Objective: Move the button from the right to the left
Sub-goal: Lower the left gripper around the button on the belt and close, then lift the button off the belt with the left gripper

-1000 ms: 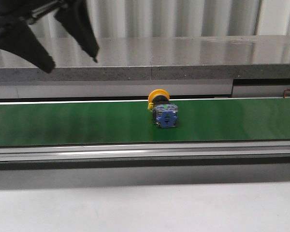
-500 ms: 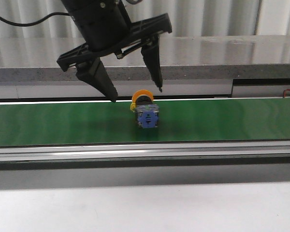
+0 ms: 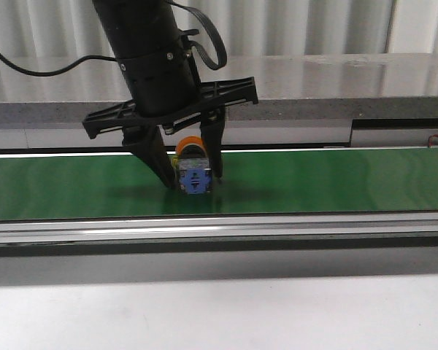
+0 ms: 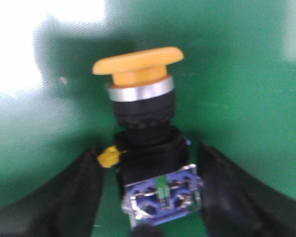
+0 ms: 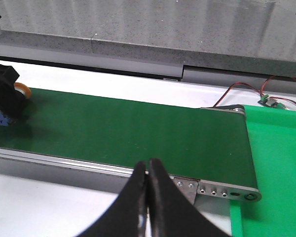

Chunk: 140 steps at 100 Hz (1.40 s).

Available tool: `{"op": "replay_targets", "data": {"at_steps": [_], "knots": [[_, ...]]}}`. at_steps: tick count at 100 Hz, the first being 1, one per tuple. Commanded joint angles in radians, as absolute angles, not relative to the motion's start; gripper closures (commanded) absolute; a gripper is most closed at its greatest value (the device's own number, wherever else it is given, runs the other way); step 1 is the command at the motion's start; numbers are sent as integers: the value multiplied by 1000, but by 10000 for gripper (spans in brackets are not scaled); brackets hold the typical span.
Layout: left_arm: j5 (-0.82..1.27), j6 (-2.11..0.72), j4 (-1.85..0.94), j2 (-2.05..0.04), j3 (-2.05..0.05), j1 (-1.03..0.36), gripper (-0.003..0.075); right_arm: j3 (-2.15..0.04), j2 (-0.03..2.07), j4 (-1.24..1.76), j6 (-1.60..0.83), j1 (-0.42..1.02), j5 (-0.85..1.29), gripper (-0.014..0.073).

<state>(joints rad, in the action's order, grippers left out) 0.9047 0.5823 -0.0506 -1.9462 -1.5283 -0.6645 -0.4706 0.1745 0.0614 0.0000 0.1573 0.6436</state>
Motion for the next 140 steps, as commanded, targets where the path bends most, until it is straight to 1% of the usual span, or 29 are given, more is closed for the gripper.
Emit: {"op": "replay_targets", "data": {"at_steps": [1, 10, 15, 21, 43, 65, 84, 104, 124, 140], "knots": [[883, 596, -52, -1894, -1559, -670, 502, -492, 188, 59, -9, 159, 560, 659], [888, 596, -52, -1894, -1559, -670, 608, -492, 188, 59, -9, 159, 560, 659], [899, 596, -52, -1894, -1560, -670, 642, -492, 188, 59, -9, 159, 560, 659], [922, 594, -46, -1892, -1566, -670, 661, -492, 188, 59, -9, 159, 560, 659], [1014, 537, 20, -1844, -1592, -663, 661, -492, 188, 59, -9, 159, 560, 659], [1117, 444, 39, -1782, -1595, -565, 661, -492, 188, 59, -9, 159, 560, 659], [1176, 326, 43, -1736, -1595, -434, 661, -492, 188, 59, -9, 159, 560, 659], [1264, 174, 47, -1725, -1595, -253, 661, -492, 188, 59, -9, 159, 560, 659], [1265, 34, 47, -1725, -1595, -65, 661, -492, 188, 59, -9, 159, 560, 659], [1265, -10, 58, -1725, -1595, 60, 661, -492, 188, 59, -9, 159, 560, 659]]}}
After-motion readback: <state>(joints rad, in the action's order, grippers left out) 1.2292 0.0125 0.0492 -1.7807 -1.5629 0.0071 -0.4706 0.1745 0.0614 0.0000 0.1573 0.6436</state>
